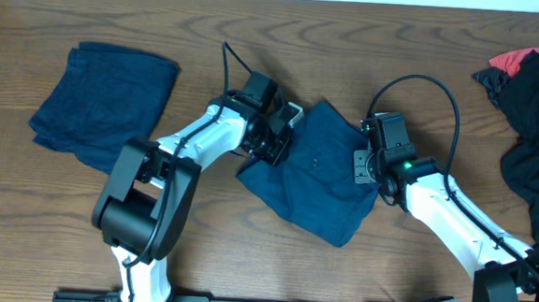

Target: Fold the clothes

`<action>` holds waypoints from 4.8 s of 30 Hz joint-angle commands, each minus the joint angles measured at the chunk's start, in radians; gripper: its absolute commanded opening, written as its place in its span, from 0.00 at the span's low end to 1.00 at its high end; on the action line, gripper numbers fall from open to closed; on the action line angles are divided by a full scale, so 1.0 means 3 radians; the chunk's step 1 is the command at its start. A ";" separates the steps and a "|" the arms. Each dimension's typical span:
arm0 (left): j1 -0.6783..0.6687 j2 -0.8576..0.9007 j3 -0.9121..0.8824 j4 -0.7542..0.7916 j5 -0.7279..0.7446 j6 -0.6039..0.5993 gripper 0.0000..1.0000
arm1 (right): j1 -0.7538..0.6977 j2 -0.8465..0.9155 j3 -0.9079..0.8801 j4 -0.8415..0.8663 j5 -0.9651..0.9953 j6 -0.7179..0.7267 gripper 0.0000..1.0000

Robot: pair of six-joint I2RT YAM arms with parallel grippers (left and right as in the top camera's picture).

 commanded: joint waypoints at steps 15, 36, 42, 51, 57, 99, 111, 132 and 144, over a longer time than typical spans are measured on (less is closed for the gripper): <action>0.1809 -0.1495 -0.0005 0.0509 -0.0417 -0.0781 0.10 | -0.0642 -0.1367 -0.0009 -0.0504 0.0060 -0.0018 0.40; 0.3279 -0.0902 -0.0121 0.0112 -0.1179 -0.1652 0.06 | -0.0650 -0.1357 -0.0009 -0.0646 -0.0005 -0.0014 0.39; 0.3293 -0.0837 -0.0121 0.0025 -0.1425 -0.1649 0.10 | -0.0650 -0.1357 -0.0009 -0.0649 -0.0005 -0.0014 0.39; 0.3433 -0.0882 -0.0120 -0.0445 -0.1450 -0.1902 0.39 | -0.0651 -0.1357 -0.0009 -0.0699 -0.0003 -0.0062 0.39; 0.3557 -0.1191 -0.0120 -0.0473 -0.1298 -0.2038 0.52 | -0.0651 -0.1356 -0.0009 -0.0696 -0.0004 -0.0078 0.39; 0.3672 -0.0525 -0.0118 0.0317 -0.1250 -0.2080 0.06 | -0.0650 -0.1356 -0.0009 -0.0787 -0.0018 -0.0064 0.38; 0.4030 -0.0525 -0.0118 0.0084 -0.1247 -0.2224 0.63 | -0.0650 -0.1356 -0.0009 -0.0787 -0.0019 -0.0064 0.38; 0.3591 -0.1712 -0.0116 -0.0006 -0.0882 -0.2131 0.98 | -0.0650 -0.1350 -0.0009 -0.0688 -0.0137 -0.0061 0.99; 0.1762 -0.1684 -0.0116 -0.0364 -0.1111 -0.1344 0.98 | -0.0650 -0.1345 -0.0009 0.0196 -0.0140 -0.0004 0.98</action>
